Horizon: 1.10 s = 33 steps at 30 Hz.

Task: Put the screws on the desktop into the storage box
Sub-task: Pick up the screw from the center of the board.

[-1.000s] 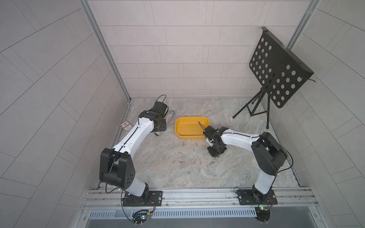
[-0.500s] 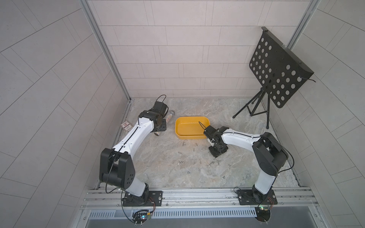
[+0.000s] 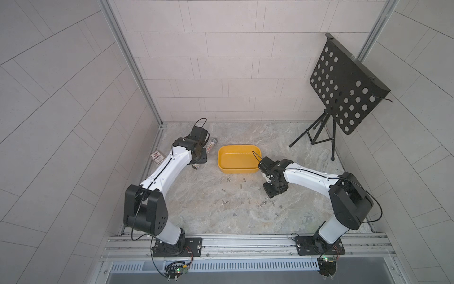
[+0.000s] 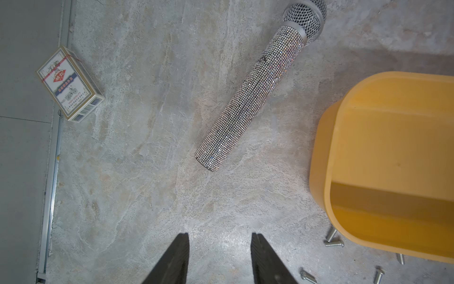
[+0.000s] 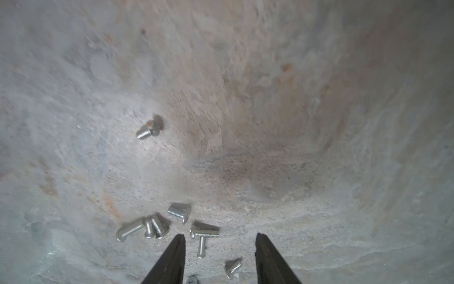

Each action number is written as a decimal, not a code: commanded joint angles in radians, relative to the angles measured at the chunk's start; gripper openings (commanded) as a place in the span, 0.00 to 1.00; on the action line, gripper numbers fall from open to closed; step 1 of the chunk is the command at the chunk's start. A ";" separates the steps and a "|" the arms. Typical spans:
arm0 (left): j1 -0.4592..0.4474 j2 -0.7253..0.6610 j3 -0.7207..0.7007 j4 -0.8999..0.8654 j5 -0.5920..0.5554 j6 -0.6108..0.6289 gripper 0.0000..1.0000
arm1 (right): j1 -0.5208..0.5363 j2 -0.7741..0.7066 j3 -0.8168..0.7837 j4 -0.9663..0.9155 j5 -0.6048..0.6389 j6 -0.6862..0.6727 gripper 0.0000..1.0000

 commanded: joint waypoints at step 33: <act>0.006 0.021 0.015 -0.015 -0.004 0.011 0.47 | 0.047 -0.004 -0.120 0.032 -0.092 0.051 0.33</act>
